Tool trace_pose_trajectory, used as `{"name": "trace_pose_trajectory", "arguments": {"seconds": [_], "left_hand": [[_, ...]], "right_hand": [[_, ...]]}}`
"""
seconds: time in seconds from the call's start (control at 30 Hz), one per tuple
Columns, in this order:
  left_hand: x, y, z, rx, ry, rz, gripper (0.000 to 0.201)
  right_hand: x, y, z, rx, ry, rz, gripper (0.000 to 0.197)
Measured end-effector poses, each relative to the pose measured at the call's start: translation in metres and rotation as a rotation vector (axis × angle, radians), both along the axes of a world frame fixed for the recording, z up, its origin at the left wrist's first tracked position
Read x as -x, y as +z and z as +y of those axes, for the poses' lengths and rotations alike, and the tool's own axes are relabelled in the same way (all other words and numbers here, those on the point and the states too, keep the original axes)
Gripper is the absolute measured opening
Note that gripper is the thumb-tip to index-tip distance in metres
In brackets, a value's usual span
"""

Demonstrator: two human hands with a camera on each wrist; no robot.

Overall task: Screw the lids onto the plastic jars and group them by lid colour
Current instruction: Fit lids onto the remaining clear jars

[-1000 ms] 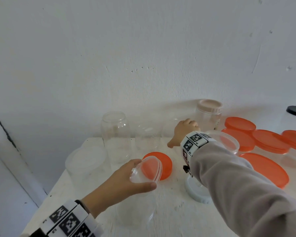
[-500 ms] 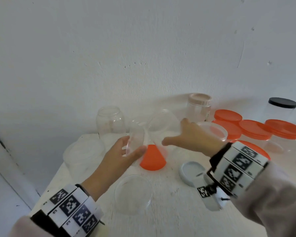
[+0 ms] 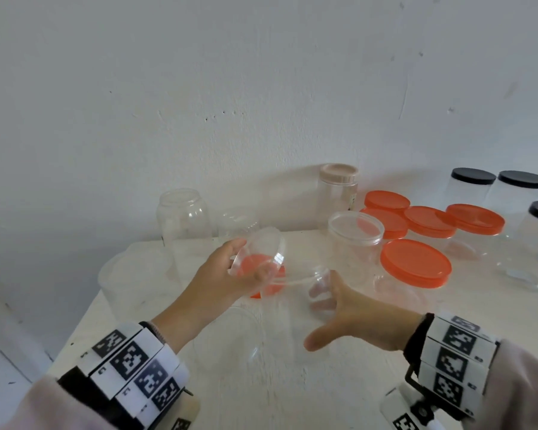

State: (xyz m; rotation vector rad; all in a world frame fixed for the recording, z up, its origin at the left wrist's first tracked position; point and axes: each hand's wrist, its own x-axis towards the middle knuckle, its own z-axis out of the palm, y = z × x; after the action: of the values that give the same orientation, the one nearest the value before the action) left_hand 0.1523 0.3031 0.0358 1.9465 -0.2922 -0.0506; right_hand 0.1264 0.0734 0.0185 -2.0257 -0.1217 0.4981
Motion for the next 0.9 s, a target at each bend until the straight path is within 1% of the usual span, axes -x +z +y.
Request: {"name": "trace_pose_trajectory", "arguments": {"seconds": [0.03, 0.1, 0.17, 0.27, 0.4, 0.5, 0.57, 0.63, 0.7, 0.9], "left_hand": [[-0.001, -0.001, -0.002, -0.013, -0.013, -0.009, 0.079], [-0.001, -0.002, -0.005, -0.042, -0.025, -0.006, 0.100], [0.001, 0.001, -0.009, -0.069, -0.045, -0.011, 0.108], [0.004, 0.005, -0.016, -0.145, -0.087, -0.062, 0.110], [0.005, 0.009, -0.027, -0.299, -0.150, -0.129, 0.109], [0.006, 0.009, -0.035, -0.371, -0.187, -0.140, 0.107], [0.007, 0.007, -0.039, -0.407, -0.207, -0.142, 0.102], [0.007, 0.005, -0.043, -0.448, -0.219, -0.157, 0.099], [0.006, 0.004, -0.044, -0.472, -0.222, -0.165, 0.100], [0.003, 0.000, -0.044, -0.458, -0.224, -0.135, 0.106]], "right_hand": [[0.001, -0.002, -0.002, -0.007, 0.000, 0.005, 0.094], [0.001, -0.006, -0.005, -0.028, -0.009, -0.007, 0.102], [-0.001, -0.009, -0.007, -0.034, -0.002, -0.028, 0.111], [-0.002, -0.013, -0.009, -0.040, 0.037, -0.042, 0.110], [-0.002, -0.011, -0.010, -0.089, 0.021, -0.066, 0.107], [-0.003, -0.008, -0.013, -0.105, 0.029, -0.085, 0.090], [-0.003, -0.008, -0.013, -0.094, 0.031, -0.095, 0.083], [-0.003, -0.009, -0.013, -0.089, 0.025, -0.109, 0.086], [-0.003, -0.010, -0.014, -0.092, 0.020, -0.114, 0.089], [-0.001, -0.009, -0.012, -0.077, 0.010, -0.107, 0.093]]}}
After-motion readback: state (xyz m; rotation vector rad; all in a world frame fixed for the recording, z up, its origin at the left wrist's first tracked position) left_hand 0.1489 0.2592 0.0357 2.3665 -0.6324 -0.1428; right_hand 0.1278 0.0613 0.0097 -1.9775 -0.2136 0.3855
